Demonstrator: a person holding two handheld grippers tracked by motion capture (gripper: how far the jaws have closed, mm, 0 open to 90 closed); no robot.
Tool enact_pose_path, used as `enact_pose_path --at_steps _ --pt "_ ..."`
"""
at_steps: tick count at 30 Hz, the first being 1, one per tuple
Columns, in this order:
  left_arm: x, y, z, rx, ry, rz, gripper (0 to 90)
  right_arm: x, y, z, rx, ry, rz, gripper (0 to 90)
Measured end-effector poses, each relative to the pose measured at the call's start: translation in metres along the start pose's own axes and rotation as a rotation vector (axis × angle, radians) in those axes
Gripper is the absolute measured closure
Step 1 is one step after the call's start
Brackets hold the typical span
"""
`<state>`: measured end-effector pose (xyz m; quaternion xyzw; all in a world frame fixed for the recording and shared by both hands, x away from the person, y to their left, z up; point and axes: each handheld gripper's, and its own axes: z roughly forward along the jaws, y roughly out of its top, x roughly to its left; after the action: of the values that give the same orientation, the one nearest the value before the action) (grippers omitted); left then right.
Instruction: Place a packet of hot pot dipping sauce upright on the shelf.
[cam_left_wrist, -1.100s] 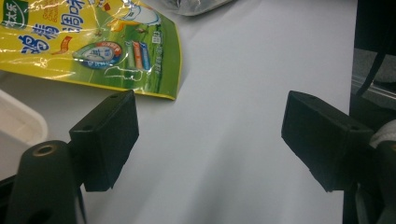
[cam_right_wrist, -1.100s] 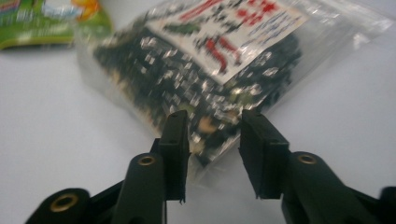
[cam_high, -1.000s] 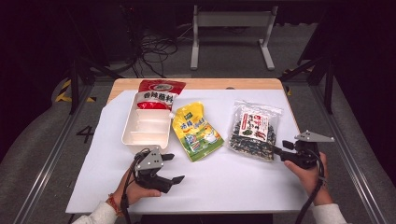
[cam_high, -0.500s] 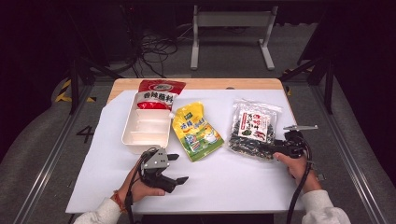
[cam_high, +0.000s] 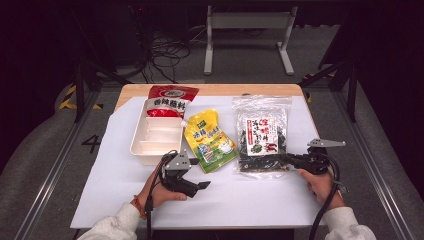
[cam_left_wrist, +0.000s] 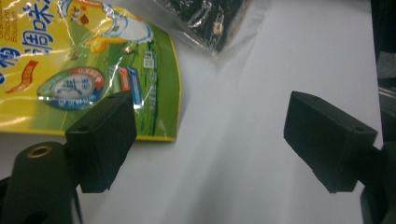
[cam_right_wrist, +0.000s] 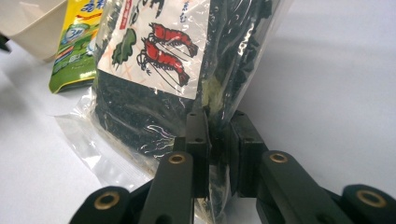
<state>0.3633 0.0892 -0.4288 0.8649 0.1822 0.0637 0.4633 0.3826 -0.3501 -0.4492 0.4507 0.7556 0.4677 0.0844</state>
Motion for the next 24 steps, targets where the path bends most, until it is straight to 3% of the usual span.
enact_pose_path --at_steps 5,8,10,12,17,20,24 --pt "0.011 0.020 0.015 -0.034 -0.006 -0.026 15.2 0.006 0.000 0.001 -0.019 -0.001 -0.095 80.3" --pt "0.019 0.028 0.024 -0.046 -0.012 -0.061 13.9 0.013 0.001 0.004 -0.029 0.003 -0.167 80.6" --pt "0.028 0.036 0.034 -0.065 -0.025 -0.111 13.9 0.016 0.001 0.005 -0.034 0.003 -0.189 80.6" --pt "0.034 0.042 0.043 -0.074 -0.038 -0.133 13.2 0.020 0.000 0.006 -0.044 0.011 -0.225 80.7" --pt "0.037 0.051 0.064 -0.069 -0.073 -0.158 14.2 0.027 0.001 0.007 -0.063 0.031 -0.269 80.7" --pt "0.033 0.054 0.069 -0.091 -0.103 -0.164 15.9 0.031 0.001 0.007 -0.075 0.036 -0.285 80.8" --pt "0.028 0.053 0.071 -0.101 -0.109 -0.154 24.0 0.037 0.002 0.007 -0.090 0.045 -0.291 80.9"
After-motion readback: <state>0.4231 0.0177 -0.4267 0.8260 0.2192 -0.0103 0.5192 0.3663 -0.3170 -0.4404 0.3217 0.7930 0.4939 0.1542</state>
